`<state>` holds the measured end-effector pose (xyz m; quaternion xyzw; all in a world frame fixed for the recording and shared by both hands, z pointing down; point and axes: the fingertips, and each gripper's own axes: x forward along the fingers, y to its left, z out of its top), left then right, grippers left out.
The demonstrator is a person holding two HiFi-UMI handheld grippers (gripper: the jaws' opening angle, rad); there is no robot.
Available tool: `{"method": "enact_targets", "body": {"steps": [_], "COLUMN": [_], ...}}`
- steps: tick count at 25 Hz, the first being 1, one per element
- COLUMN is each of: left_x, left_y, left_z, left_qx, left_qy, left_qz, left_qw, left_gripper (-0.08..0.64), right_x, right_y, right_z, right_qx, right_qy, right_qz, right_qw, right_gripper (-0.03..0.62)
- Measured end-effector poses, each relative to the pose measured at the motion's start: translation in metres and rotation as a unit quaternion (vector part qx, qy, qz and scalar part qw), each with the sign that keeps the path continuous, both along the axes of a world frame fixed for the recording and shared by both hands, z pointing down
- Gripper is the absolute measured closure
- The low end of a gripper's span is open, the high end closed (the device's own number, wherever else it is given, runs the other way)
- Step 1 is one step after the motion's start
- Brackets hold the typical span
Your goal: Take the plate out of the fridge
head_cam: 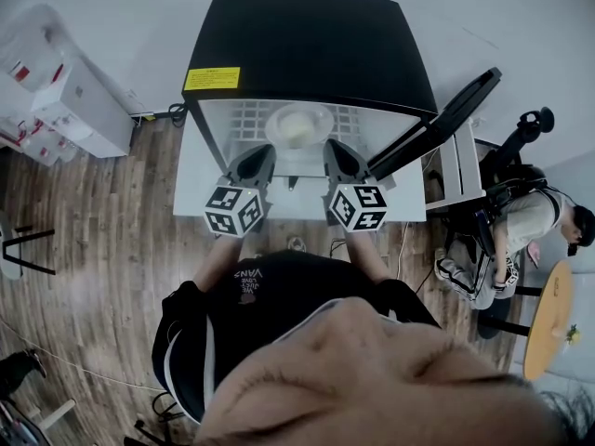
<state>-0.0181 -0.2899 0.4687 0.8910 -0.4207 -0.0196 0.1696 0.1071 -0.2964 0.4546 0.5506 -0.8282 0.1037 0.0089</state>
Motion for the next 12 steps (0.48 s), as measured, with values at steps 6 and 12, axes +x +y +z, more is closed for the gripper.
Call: {"method": "enact_targets", "body": {"steps": [6,12], "left_x": [0.001,0.002], "left_y": [-0.013,-0.023], "left_z": [-0.004,-0.006], "left_qx": [0.004,0.005], "left_qy": [0.002,0.004], "left_qz": [-0.014,-0.025], "left_qw": [0.9999,0.9997], "left_gripper": [0.543,0.543], "right_x": [0.002,0.002], "right_y": [-0.013,-0.025], "right_z": [-0.003,-0.003], "right_qx": [0.004,0.004], "right_qy": [0.000,-0.001], "right_qz": [-0.012,-0.023], "right_qw": [1.000,1.000], "right_gripper": [0.580,0.580]}}
